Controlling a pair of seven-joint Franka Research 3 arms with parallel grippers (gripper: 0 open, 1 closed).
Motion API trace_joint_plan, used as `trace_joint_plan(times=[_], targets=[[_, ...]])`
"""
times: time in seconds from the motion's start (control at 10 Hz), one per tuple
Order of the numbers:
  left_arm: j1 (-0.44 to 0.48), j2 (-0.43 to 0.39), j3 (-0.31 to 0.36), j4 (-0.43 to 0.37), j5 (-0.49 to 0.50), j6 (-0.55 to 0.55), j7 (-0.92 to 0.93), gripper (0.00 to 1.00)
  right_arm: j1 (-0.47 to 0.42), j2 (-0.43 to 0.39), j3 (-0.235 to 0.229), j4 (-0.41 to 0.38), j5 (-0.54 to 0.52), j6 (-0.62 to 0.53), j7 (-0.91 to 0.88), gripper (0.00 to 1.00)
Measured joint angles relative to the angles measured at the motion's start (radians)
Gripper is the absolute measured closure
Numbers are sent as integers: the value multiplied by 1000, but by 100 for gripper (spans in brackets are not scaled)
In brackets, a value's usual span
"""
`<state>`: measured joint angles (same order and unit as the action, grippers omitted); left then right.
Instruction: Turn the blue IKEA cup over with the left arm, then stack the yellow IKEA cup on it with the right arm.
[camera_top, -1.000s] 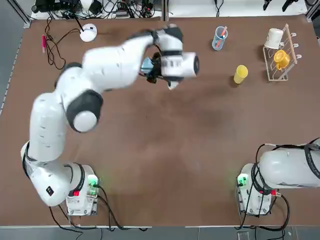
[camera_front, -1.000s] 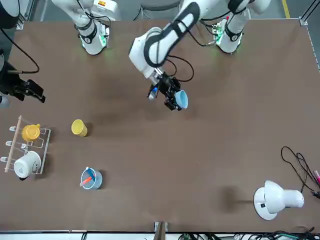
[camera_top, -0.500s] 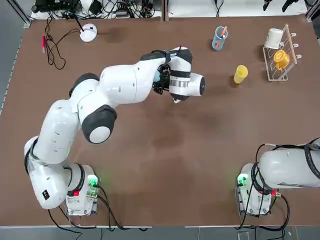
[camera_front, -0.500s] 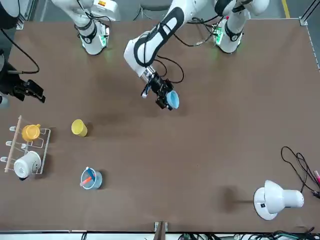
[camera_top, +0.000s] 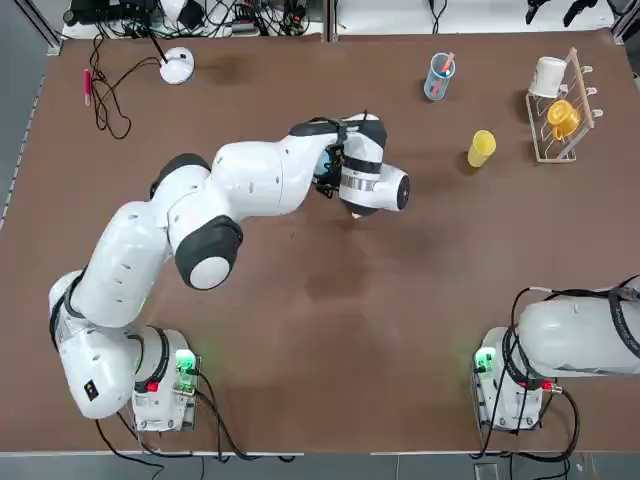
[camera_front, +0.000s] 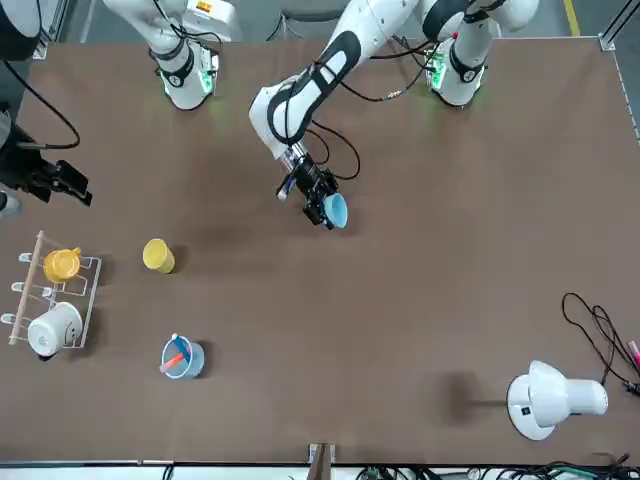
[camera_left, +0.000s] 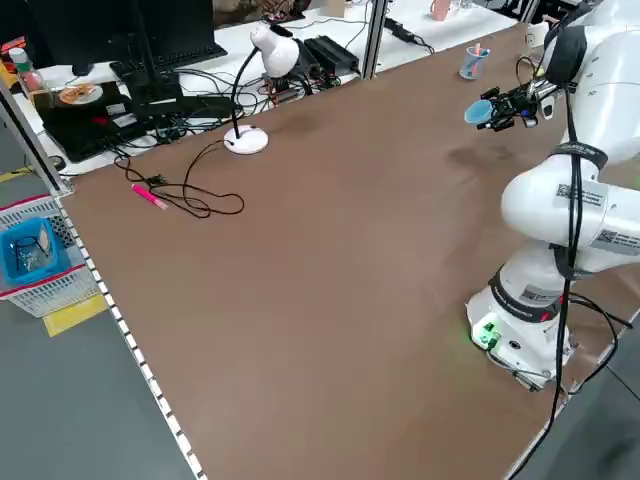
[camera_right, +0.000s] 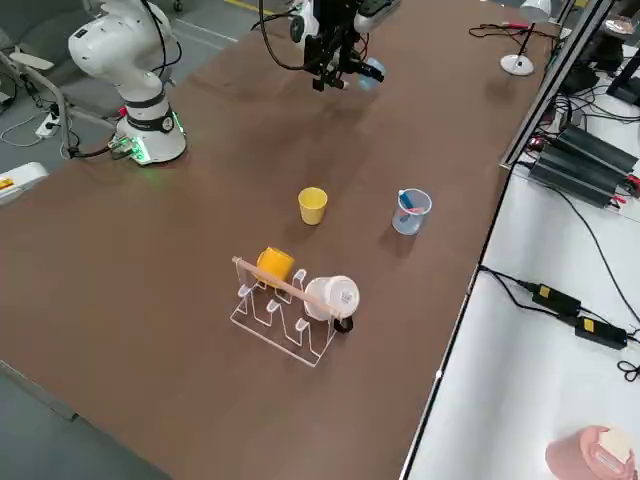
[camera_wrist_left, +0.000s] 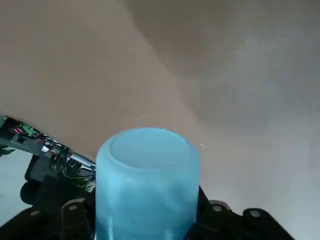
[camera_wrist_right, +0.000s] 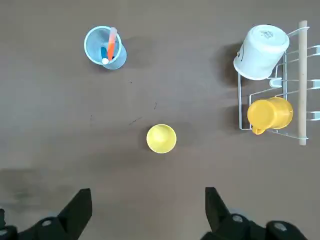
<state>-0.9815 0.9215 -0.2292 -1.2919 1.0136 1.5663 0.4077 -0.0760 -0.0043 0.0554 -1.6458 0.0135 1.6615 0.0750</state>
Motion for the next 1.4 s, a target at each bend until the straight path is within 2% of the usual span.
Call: trace_joint_plan(times=[0.4, 0.7, 1.4], targets=[[-81, 70, 4, 0, 113, 1, -11, 32, 0, 0, 0, -11, 0, 6, 0, 0], [-92, 108, 26, 1, 146, 2, -15, 30, 0, 1, 0, -19, 0, 16, 0, 0], [-91, 114, 28, 3, 152, 6, -38, 24, 0, 1, 0, -22, 0, 17, 0, 0]])
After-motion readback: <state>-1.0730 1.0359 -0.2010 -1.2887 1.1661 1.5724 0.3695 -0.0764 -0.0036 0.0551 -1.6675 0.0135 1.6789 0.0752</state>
